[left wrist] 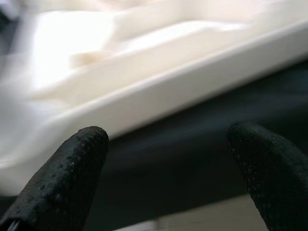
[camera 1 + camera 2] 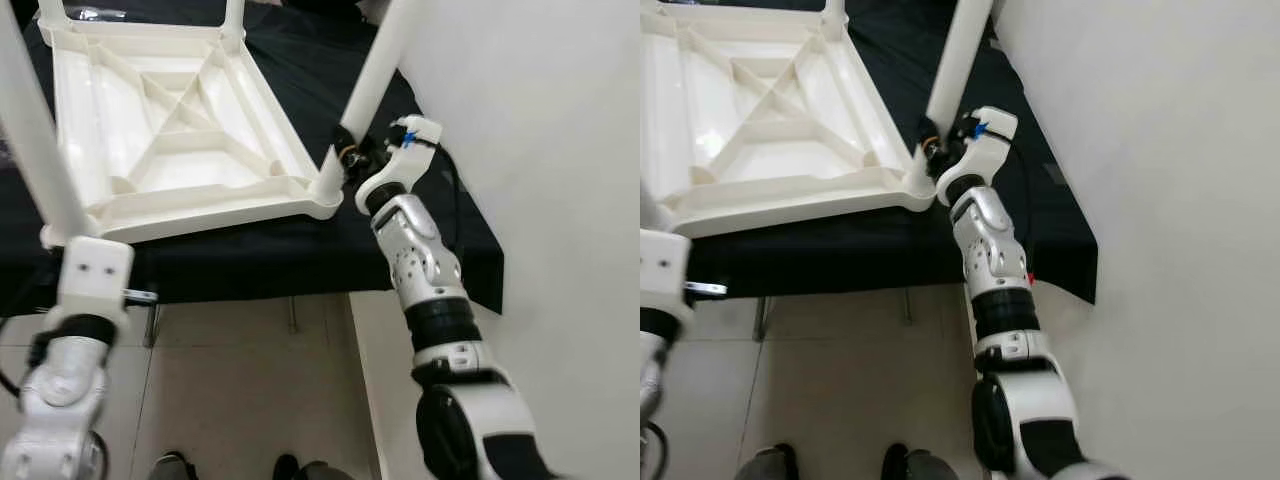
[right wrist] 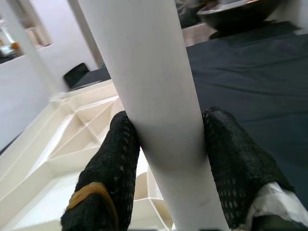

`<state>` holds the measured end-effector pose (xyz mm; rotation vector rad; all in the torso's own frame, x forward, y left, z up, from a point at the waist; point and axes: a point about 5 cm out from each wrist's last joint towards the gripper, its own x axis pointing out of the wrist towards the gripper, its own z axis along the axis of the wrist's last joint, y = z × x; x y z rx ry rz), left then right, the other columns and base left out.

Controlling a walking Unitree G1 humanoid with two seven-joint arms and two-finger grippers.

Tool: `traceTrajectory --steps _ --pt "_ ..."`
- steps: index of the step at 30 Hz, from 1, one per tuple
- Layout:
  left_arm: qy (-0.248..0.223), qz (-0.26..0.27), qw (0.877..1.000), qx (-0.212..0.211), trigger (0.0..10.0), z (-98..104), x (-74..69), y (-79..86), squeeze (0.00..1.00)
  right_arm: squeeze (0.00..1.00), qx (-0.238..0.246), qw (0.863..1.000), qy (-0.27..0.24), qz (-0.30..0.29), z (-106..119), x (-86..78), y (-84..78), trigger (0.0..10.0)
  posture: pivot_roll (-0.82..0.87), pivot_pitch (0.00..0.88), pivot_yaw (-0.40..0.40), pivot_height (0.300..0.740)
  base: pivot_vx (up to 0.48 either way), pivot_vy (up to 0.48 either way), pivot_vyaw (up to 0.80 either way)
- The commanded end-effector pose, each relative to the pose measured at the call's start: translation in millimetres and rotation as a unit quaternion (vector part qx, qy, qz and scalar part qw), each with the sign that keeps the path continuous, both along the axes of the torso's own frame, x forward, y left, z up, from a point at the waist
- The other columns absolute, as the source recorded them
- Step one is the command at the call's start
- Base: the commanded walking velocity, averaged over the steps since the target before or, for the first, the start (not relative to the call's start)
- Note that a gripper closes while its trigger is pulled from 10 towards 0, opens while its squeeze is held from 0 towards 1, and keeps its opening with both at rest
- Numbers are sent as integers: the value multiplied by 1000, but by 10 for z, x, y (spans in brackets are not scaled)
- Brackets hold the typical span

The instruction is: Building children table

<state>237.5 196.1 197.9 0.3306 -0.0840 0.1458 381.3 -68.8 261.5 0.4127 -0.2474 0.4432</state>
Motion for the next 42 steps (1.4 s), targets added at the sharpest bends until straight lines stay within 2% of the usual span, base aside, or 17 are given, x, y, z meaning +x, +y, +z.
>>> traceTrajectory --steps 1,5,7,10,14,17,18,20,22,24,25,26,31,36,42 --pt "2 -19 1000 -1 10000 -47 -33 -129 0 0 -13 999 8 44 -103 -68 122 10000 123 183 -255 740 0 0 0" --pt "11 -36 999 -21 10000 -101 -25 -240 0 0 -23 998 2 64 -132 -146 191 10000 116 179 -254 740 0 0 0" --pt "11 -36 999 -21 10000 -101 -25 -240 0 0 -23 998 2 64 -132 -146 191 10000 116 179 -254 740 0 0 0" --pt "2 -38 999 -29 10000 -71 -1 -276 0 0 -29 996 -9 89 -127 -253 287 10000 117 174 -256 740 0 0 0" --pt "0 -38 999 -30 10000 -67 -3 -289 0 0 -26 994 -10 102 -117 -307 349 10000 117 168 -256 740 0 0 0" --pt "6 -36 999 -37 10000 -119 -19 -325 0 0 -16 992 -9 128 -106 -427 557 10000 114 160 -254 740 0 0 0" --pt "6 -36 999 -37 10000 -119 -19 -325 0 0 -16 992 -9 128 -106 -427 557 10000 114 160 -254 740 0 0 0" --pt "7 -33 999 -37 10000 -131 -16 -336 0 0 -13 990 -10 138 -94 -474 681 10000 118 158 -259 740 0 0 0" --pt "7 -33 999 -37 10000 -131 -16 -336 0 0 -13 990 -10 138 -94 -474 681 10000 118 158 -259 740 0 0 0" --pt "2 -31 999 -37 10000 -109 -15 -339 0 0 -16 990 -13 141 -71 -503 783 10000 119 160 -263 740 0 0 0" --pt "2 -31 999 -37 10000 -109 -15 -339 0 0 -16 990 -13 141 -71 -503 783 10000 119 160 -263 740 0 0 0" --pt "-2 -29 999 -38 10000 -87 -17 -330 0 0 -23 990 -12 135 -70 -489 864 10000 120 164 -268 740 0 0 0" --pt "-4 -27 999 -39 10000 -83 -16 -324 0 0 -27 991 -5 128 -77 -465 903 10000 118 164 -272 740 0 0 0" --pt "-3 -21 999 -41 10000 -99 -27 -327 0 0 -17 991 7 132 -41 -424 1049 10000 119 169 -281 740 0 0 0" --pt "-2 -20 999 -41 10000 -101 -30 -332 0 0 -15 990 6 138 -8 -432 1119 10000 118 169 -286 740 0 0 0"
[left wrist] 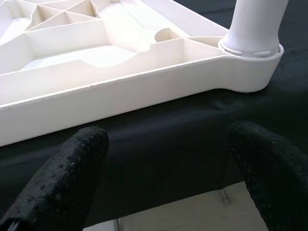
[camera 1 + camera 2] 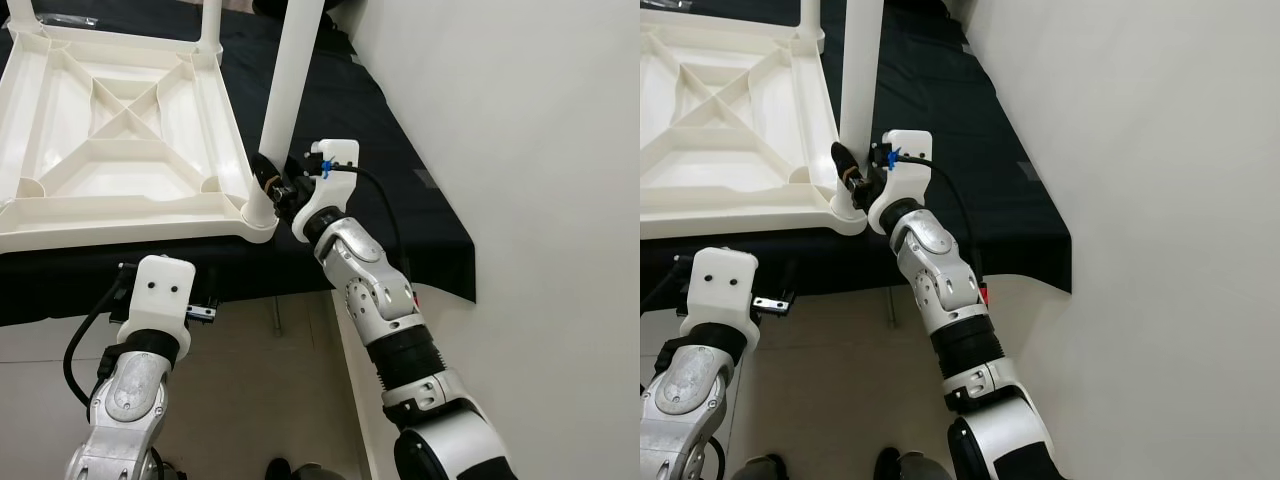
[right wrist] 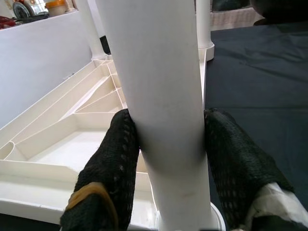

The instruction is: Building children table

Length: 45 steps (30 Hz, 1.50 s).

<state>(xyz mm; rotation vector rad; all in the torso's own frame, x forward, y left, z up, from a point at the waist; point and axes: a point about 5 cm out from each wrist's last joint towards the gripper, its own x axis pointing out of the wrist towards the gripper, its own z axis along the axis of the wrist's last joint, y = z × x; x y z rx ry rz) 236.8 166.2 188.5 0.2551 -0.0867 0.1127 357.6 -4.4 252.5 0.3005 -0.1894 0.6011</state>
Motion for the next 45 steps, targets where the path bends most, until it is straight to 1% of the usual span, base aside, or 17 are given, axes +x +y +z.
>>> traceTrajectory --steps 1,5,7,12,15,19,22,23,29,35,36,37,38,39,40,41,45 --pt "-2 0 1000 -4 10000 -4 -23 -32 0 0 58 996 16 70 120 -206 526 10000 118 170 -287 740 0 0 0" --pt "-3 1 1000 -4 10000 0 -19 -33 0 0 72 993 13 92 215 -262 656 10000 113 169 -291 740 0 0 0" --pt "-4 3 1000 -4 10000 8 -16 -28 0 0 86 989 6 122 300 -350 790 10000 114 168 -290 740 0 0 0" --pt "-3 6 1000 -2 10000 -2 -21 -5 0 0 92 984 8 154 294 -440 932 10000 115 168 -289 740 0 0 0" --pt "-1 7 1000 -2 10000 -12 -24 -1 0 0 89 984 11 153 259 -426 926 10000 115 169 -289 740 0 0 0" --pt "2 6 1000 -2 10000 -34 -21 5 0 0 79 990 18 117 163 -299 774 10000 110 169 -283 740 0 0 0" --pt "2 6 1000 -2 10000 -37 -14 3 0 0 78 991 17 108 156 -262 723 10000 108 166 -280 740 0 0 0" --pt "3 5 1000 -2 10000 -39 -9 -1 0 1000 79 991 16 106 157 -244 696 10000 107 164 -279 740 0 0 0" --pt "3 3 1000 -2 10000 -44 -4 -10 0 1000 82 991 10 104 172 -220 651 10000 108 163 -276 740 0 0 0" --pt "3 2 1000 -1 10000 -51 2 -7 0 1000 86 992 -20 94 289 -221 462 10000 115 148 -270 740 0 0 0" --pt "3 2 1000 -1 10000 -52 8 -3 0 0 86 991 -27 95 302 -234 385 10000 114 141 -265 740 0 0 0" --pt "3 2 1000 -1 10000 -52 8 -3 0 0 86 991 -27 95 302 -234 385 10000 114 141 -265 740 0 0 0" --pt "3 -1 1000 0 10000 -54 18 -6 0 0 82 992 -31 92 289 -243 281 10000 115 131 -260 740 0 0 0" --pt "3 -1 1000 0 10000 -54 18 -6 0 0 82 992 -31 92 289 -243 281 10000 115 131 -260 740 0 0 0" --pt "3 -3 1000 1 10000 -51 33 -9 0 0 73 993 -38 88 256 -259 149 10000 116 128 -253 740 0 0 0" --pt "3 -3 1000 1 10000 -51 33 -9 0 0 73 993 -38 88 256 -259 149 10000 116 128 -253 740 0 0 0" --pt "-1 -8 1000 4 10000 -43 87 4 0 0 39 997 -41 55 51 -335 -302 10000 117 107 -228 740 0 0 0"
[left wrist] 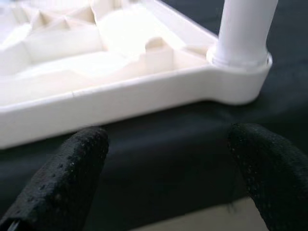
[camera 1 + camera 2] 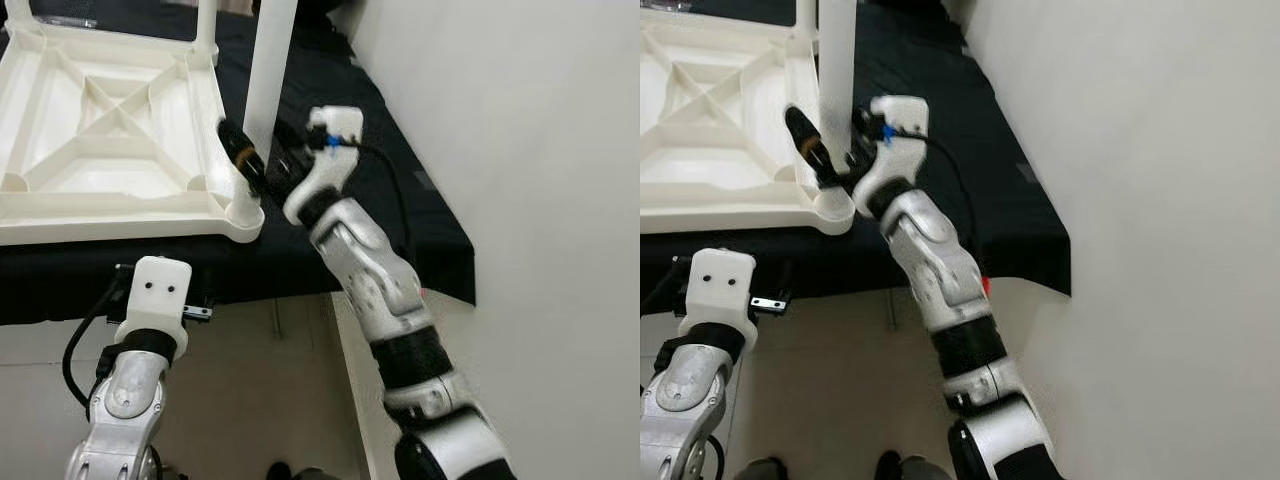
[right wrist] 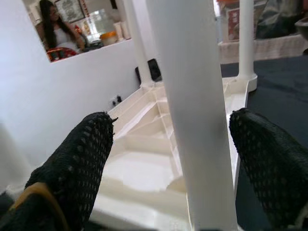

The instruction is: Building children table

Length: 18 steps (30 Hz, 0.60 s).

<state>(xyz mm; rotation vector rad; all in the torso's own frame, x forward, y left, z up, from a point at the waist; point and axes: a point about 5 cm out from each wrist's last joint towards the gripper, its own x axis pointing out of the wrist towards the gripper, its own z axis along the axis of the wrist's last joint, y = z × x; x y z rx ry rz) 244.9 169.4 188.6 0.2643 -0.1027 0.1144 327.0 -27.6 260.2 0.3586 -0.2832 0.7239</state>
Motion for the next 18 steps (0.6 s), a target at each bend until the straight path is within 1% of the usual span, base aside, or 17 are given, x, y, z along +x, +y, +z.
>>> traceTrajectory --steps 1,2,3,4,5,6,7,9,10,13,14,15,16,18 --pt "7 -8 1000 -1 10000 -44 6 -28 0 0 1 1000 4 -3 -27 -29 -70 10000 117 107 -228 740 0 0 0" --pt "7 -9 1000 -1 10000 -42 20 -24 0 0 -2 1000 7 -17 -67 -39 -165 10000 116 100 -217 740 0 0 0" --pt "7 -9 1000 -1 10000 -42 20 -24 0 0 -2 1000 7 -17 -67 -39 -165 10000 116 100 -217 740 0 0 0" --pt "6 -11 1000 -1 10000 -45 34 -27 0 0 -9 999 9 -35 -117 -46 -261 10000 115 89 -207 740 0 0 0" --pt "6 -11 1000 -1 10000 -45 34 -27 0 0 -9 999 9 -35 -117 -46 -261 10000 115 89 -207 740 0 0 0" --pt "7 -16 1000 -2 10000 -54 52 -48 0 0 -19 998 17 -64 -208 -44 -376 10000 117 81 -197 740 0 0 0" --pt "7 -16 1000 -2 10000 -54 52 -48 0 0 -19 998 17 -64 -208 -44 -376 10000 117 81 -197 740 0 0 0" --pt "12 -36 999 -13 10000 -89 84 -130 0 0 -47 989 45 -134 -473 -38 -616 10000 122 64 -180 740 0 0 0" --pt "12 -36 999 -13 10000 -89 84 -130 0 0 -47 989 45 -134 -473 -38 -616 10000 122 64 -180 740 0 0 0" --pt "35 -66 996 -41 10000 -206 58 -283 0 0 -88 974 84 -193 -848 -105 -851 10000 126 49 -164 740 0 0 0" --pt "35 -66 996 -41 10000 -206 58 -283 0 0 -88 974 84 -193 -848 -105 -851 10000 126 49 -164 740 0 0 0" --pt "40 -74 996 -43 10000 -231 45 -321 0 0 -93 970 95 -204 -920 -128 -899 10000 126 49 -164 740 0 0 0" --pt "44 -82 995 -48 10000 -265 21 -364 0 0 -108 964 103 -220 -997 -176 -956 10000 126 45 -159 740 0 0 800" --pt "52 -97 992 -61 10000 -316 -23 -436 0 0 -130 955 113 -240 -1101 -256 -1019 10000 124 40 -155 740 0 0 800"
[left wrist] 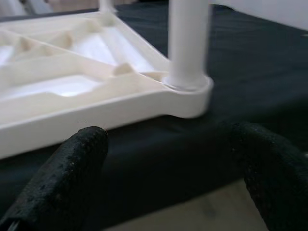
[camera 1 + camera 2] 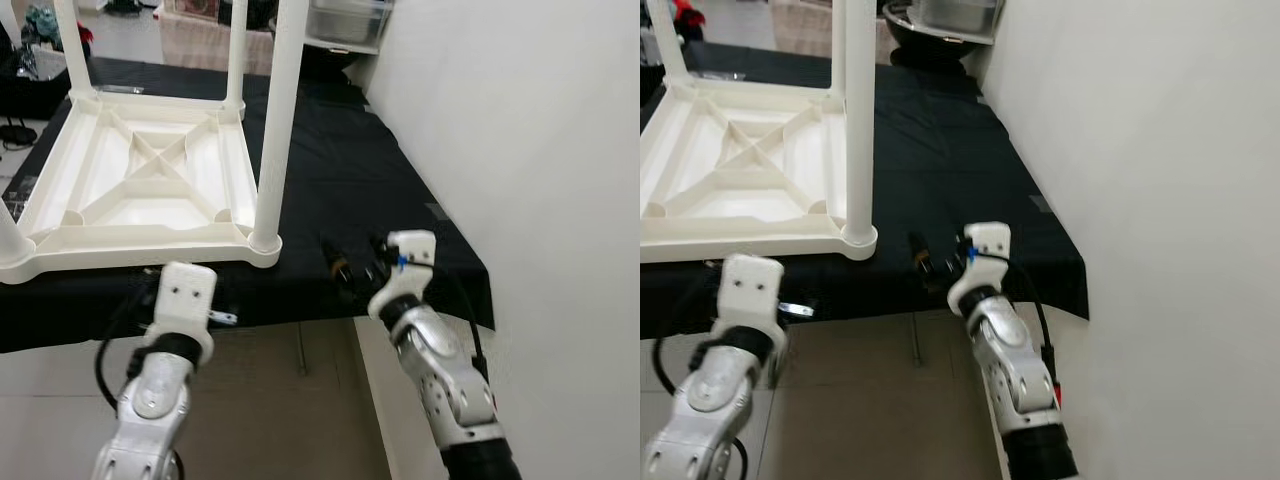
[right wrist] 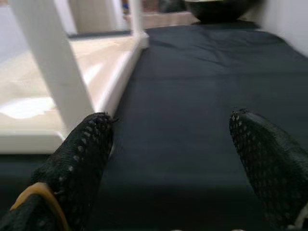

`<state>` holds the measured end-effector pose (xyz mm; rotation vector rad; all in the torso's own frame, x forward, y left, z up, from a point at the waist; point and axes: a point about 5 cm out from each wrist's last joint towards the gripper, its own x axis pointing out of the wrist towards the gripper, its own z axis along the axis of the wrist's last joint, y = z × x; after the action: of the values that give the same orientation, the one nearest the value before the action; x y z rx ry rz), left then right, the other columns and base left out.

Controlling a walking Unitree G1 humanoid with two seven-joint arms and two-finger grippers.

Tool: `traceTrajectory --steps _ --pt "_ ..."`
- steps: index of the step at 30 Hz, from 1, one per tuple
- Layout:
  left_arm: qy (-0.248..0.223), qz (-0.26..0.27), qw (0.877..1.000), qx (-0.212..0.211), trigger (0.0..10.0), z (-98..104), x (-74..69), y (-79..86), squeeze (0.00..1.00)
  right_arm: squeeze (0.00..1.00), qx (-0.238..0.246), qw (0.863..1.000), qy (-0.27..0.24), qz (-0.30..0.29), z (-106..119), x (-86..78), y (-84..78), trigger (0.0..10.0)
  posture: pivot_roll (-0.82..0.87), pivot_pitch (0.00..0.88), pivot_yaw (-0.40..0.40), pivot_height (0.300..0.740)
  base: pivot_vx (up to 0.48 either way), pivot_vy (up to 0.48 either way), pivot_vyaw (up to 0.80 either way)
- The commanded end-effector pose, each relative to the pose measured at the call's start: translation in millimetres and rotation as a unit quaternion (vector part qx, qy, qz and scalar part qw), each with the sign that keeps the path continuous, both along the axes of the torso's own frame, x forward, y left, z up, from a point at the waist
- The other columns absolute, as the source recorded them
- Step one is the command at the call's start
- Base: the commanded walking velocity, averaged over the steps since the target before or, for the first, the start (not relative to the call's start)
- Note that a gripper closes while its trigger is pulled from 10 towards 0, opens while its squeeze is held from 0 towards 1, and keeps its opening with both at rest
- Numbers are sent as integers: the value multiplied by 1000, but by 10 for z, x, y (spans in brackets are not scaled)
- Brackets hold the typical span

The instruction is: Building children table

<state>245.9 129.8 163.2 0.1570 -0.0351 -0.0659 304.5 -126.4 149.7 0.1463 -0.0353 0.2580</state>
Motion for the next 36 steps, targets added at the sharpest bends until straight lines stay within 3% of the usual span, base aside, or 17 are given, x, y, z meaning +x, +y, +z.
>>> traceTrajectory --steps 1,7,14,21,26,36 --pt "10 -10 1000 -10 10000 -62 -33 -40 0 0 -17 1000 -8 -14 5 -30 -31 10000 124 40 -155 740 0 0 800" --pt "30 -38 998 -32 10000 -180 -114 -205 0 0 -36 998 26 -33 -176 -199 -67 10000 121 24 -144 740 0 0 800" --pt "32 -43 998 -34 10000 -200 -120 -232 0 0 -26 998 35 -44 -220 -216 -78 10000 124 19 -146 740 0 0 787" --pt "36 -26 998 -46 10000 -239 -85 -172 0 0 -36 997 48 -41 -300 -265 -23 10000 118 6 -145 740 0 0 0" --pt "55 -27 996 -65 10000 -365 -145 -224 0 0 -57 996 66 -24 -444 -405 62 10000 105 0 -134 740 0 0 0" --pt "48 -30 996 -68 10000 -374 -105 -280 0 0 -55 996 60 -32 -403 -344 7 10000 98 0 -134 740 0 0 -80"
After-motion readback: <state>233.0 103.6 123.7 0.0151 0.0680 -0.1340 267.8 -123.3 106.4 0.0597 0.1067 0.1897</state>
